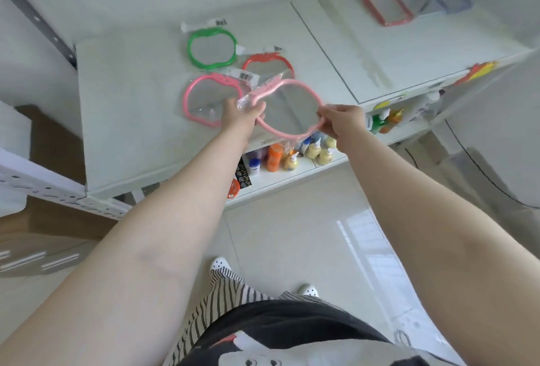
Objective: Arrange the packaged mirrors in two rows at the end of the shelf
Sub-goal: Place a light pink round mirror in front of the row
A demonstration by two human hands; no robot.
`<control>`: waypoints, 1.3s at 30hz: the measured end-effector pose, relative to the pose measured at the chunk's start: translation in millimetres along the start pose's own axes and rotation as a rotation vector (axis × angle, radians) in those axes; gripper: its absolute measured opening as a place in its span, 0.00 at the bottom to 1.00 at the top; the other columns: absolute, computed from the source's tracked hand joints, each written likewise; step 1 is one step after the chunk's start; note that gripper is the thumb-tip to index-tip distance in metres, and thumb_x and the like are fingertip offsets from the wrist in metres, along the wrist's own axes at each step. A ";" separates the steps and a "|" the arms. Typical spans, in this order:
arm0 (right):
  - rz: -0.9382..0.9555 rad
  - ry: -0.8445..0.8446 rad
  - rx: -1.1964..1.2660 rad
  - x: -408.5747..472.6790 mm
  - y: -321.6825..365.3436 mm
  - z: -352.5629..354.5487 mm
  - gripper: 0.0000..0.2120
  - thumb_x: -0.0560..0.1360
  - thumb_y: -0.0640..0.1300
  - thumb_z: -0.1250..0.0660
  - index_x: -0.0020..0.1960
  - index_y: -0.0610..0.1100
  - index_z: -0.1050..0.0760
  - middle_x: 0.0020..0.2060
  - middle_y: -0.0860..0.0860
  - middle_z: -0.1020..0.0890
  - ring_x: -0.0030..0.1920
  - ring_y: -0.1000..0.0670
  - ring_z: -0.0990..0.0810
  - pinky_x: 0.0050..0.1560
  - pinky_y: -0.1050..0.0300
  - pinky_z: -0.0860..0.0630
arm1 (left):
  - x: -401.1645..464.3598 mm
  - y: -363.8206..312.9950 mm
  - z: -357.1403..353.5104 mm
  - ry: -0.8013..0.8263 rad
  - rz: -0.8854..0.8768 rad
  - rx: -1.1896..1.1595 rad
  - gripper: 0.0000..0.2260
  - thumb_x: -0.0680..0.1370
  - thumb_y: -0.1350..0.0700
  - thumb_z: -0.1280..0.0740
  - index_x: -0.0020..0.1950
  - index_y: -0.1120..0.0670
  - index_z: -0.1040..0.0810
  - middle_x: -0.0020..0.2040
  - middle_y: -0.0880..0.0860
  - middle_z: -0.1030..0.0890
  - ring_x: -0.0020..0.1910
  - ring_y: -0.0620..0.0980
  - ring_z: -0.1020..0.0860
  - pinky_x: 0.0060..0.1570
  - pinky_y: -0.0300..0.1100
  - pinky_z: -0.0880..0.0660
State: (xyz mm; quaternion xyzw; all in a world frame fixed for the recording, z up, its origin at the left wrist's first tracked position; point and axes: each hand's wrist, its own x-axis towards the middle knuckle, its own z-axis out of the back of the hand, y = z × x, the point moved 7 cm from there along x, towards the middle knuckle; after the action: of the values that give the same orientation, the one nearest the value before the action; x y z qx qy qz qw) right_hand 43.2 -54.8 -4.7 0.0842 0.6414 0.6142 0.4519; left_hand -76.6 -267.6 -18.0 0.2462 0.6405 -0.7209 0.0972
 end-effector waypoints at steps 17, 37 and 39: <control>-0.070 -0.036 0.503 14.3 -28.8 224.4 0.25 0.73 0.29 0.32 0.68 0.38 0.32 0.50 0.40 0.19 0.45 0.44 0.16 0.48 0.53 0.17 | -74.0 19.4 -236.5 0.268 0.157 -0.096 0.11 0.74 0.66 0.30 0.56 0.61 0.21 0.40 0.55 0.19 0.36 0.49 0.20 0.43 0.37 0.19; -0.108 -0.409 0.385 137.0 22.6 352.6 0.24 0.70 0.29 0.30 0.64 0.39 0.27 0.44 0.44 0.19 0.41 0.45 0.14 0.50 0.52 0.17 | -5.4 -43.4 -446.1 0.412 0.132 0.053 0.12 0.74 0.68 0.31 0.57 0.65 0.21 0.37 0.54 0.21 0.34 0.48 0.22 0.41 0.37 0.20; -0.109 -0.422 0.376 149.4 24.3 367.5 0.23 0.70 0.29 0.30 0.63 0.39 0.27 0.41 0.46 0.20 0.40 0.46 0.15 0.52 0.50 0.18 | -1.2 -43.3 -466.1 0.408 0.135 0.073 0.11 0.73 0.68 0.30 0.55 0.64 0.20 0.36 0.54 0.21 0.33 0.48 0.22 0.45 0.39 0.20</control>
State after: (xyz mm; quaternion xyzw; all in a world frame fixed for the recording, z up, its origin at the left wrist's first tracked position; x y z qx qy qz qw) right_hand 197.1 311.5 5.0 0.2578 0.6397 0.4282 0.5840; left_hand 12.1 191.9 -6.7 0.4326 0.6025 -0.6706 0.0049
